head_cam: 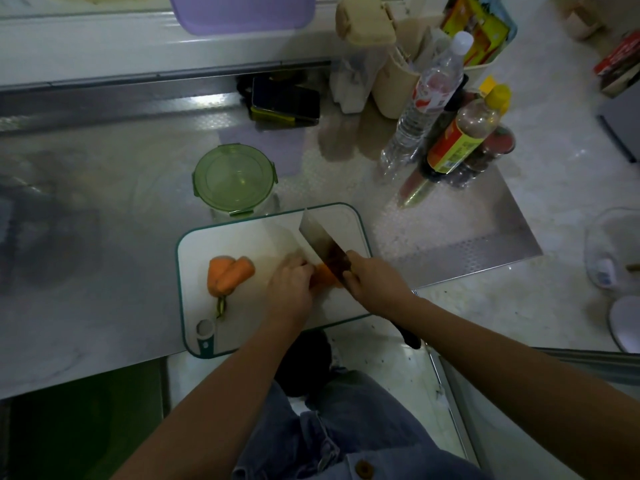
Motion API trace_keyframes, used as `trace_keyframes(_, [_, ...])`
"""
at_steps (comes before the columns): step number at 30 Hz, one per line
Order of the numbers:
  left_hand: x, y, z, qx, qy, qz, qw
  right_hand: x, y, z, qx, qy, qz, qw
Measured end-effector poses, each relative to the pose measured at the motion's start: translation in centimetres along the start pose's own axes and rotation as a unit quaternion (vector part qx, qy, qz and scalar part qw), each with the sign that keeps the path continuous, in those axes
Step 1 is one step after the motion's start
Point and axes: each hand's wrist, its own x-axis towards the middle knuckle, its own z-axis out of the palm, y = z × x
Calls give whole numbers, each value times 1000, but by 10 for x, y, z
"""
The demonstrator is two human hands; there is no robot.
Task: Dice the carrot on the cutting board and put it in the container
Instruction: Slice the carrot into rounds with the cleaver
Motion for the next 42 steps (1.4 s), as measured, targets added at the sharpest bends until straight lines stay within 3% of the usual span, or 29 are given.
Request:
trace_keyframes(13, [-1, 2, -3, -2, 7, 13, 1000, 0, -13, 16, -30, -5, 22, 999])
trace_keyframes(24, [-3, -1, -9, -2, -29, 6, 1000, 12, -13, 9, 33, 38, 30, 998])
trace_keyframes(42, [-1, -3, -9, -8, -30, 2, 1000, -9, -8, -8, -8, -23, -12, 1000])
